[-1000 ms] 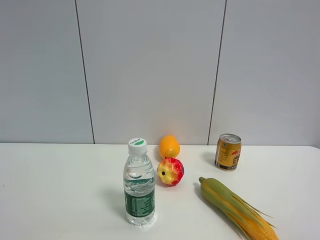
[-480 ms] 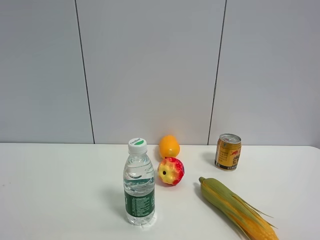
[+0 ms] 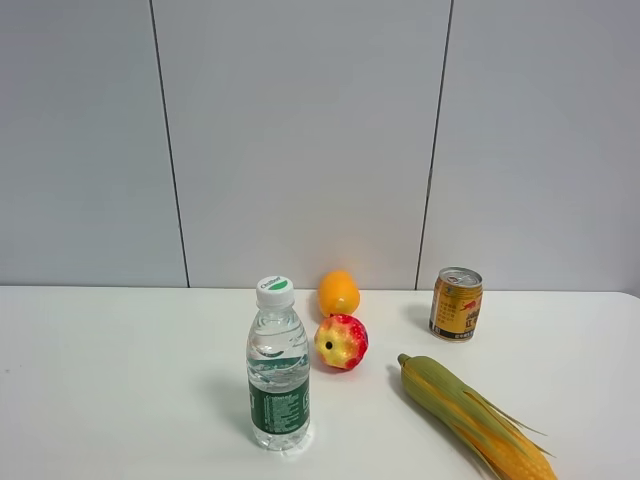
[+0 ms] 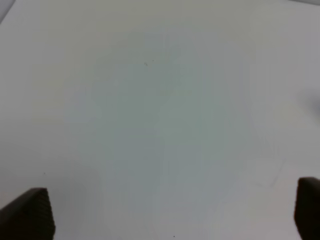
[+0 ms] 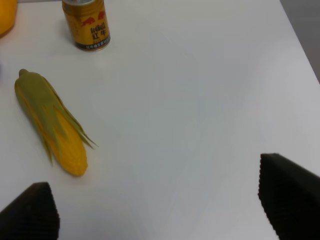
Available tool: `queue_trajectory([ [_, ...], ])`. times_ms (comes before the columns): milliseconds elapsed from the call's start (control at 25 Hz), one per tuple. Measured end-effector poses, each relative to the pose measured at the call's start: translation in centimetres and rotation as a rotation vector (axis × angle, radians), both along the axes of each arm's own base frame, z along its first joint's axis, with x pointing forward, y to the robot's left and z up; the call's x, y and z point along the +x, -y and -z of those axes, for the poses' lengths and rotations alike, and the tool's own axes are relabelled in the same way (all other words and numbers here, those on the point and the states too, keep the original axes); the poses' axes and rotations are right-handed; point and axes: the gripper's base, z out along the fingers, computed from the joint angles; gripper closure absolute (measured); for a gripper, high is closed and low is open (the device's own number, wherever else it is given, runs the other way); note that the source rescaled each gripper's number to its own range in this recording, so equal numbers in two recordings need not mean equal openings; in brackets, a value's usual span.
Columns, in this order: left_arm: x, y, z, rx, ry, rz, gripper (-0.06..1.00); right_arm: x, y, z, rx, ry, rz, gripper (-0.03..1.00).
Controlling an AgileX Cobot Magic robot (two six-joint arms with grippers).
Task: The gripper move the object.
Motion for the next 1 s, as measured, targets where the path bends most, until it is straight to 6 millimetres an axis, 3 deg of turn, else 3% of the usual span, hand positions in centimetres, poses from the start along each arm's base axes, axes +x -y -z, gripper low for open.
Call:
queue_trajectory([
  [1000, -0.05, -0.17, 0.04, 0.055, -0.012, 0.011, -0.06, 0.0, 0.0, 0.0, 0.001, 0.0, 0.0, -0.03],
])
